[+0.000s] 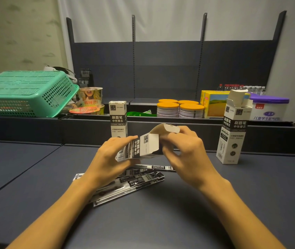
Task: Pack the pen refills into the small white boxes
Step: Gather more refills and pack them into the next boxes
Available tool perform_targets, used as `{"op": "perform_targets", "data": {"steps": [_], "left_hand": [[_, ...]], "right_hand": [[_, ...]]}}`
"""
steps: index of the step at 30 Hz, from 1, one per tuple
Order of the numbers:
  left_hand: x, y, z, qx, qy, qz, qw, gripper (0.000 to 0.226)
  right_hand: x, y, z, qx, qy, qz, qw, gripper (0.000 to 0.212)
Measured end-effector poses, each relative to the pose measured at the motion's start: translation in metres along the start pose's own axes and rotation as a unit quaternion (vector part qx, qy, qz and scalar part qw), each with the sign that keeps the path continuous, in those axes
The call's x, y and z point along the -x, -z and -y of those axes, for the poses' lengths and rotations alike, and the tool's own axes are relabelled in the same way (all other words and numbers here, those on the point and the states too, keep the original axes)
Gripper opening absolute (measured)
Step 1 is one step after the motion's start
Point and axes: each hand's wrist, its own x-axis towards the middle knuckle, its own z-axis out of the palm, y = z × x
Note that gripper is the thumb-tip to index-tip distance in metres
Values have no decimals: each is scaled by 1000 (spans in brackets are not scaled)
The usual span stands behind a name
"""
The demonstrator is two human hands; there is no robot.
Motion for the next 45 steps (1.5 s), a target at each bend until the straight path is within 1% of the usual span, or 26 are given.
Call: {"op": "perform_targets", "data": {"steps": [3, 7, 9, 11, 12, 15, 17, 18, 20, 21, 23, 25, 27, 30, 32, 36, 40, 43, 45], "left_hand": [[-1, -1, 1, -5, -8, 5, 1000, 69], [-1, -2, 0, -4, -15, 11, 1000, 69], [0, -3, 0, -5, -15, 10, 1000, 70], [-1, -2, 0, -1, -8, -8, 1000, 67], [-2, -1, -2, 8, 0, -23, 1000, 65], [-4, 2, -5, 27, 29, -64, 997, 70], [-4, 3, -4, 20, 38, -74, 996, 68], [-4, 3, -4, 15, 42, -78, 996, 67], [-5, 4, -5, 11, 47, -86, 995, 66], [-5, 4, -6, 9, 47, -89, 995, 66], [-6, 5, -7, 0, 46, -98, 994, 66], [-6, 6, -7, -9, 51, -99, 994, 67], [-5, 6, -7, -13, 57, -94, 994, 67], [-5, 7, -6, -17, 65, -91, 994, 68], [-5, 8, -6, -16, 68, -89, 994, 68], [-5, 7, -8, -10, 71, -83, 994, 69], [-5, 7, -8, -8, 76, -75, 994, 69], [-4, 7, -7, -7, 78, -71, 994, 70], [-4, 7, -8, -7, 77, -69, 995, 70]], "right_hand": [[1, -2, -1, 7, -8, 32, 999, 27], [1, -3, -3, -31, -33, 89, 995, 34], [1, -3, -1, -43, -38, 93, 994, 37], [0, -1, 3, -46, -30, 54, 997, 39], [-1, 1, 5, -44, -21, 15, 999, 37], [-5, 9, 10, -70, -14, -94, 993, 31], [-6, 11, 9, -83, -29, -118, 989, 27], [-5, 10, 7, -84, -44, -109, 989, 23], [-2, 6, 2, -76, -88, -44, 992, 19], [0, 3, 0, -64, -106, 7, 992, 19], [7, -7, -2, -50, -111, 118, 986, 21], [13, -17, 2, -55, -103, 208, 971, 23], [17, -26, 8, -44, -104, 277, 954, 29], [18, -31, 11, 44, -101, 361, 926, 34], [18, -29, 9, 75, -102, 390, 912, 33], [20, -28, 6, 63, -125, 400, 906, 28], [21, -29, 1, 36, -156, 409, 899, 37], [22, -29, -1, 30, -157, 421, 893, 32], [21, -29, -1, 20, -159, 412, 897, 27]]}}
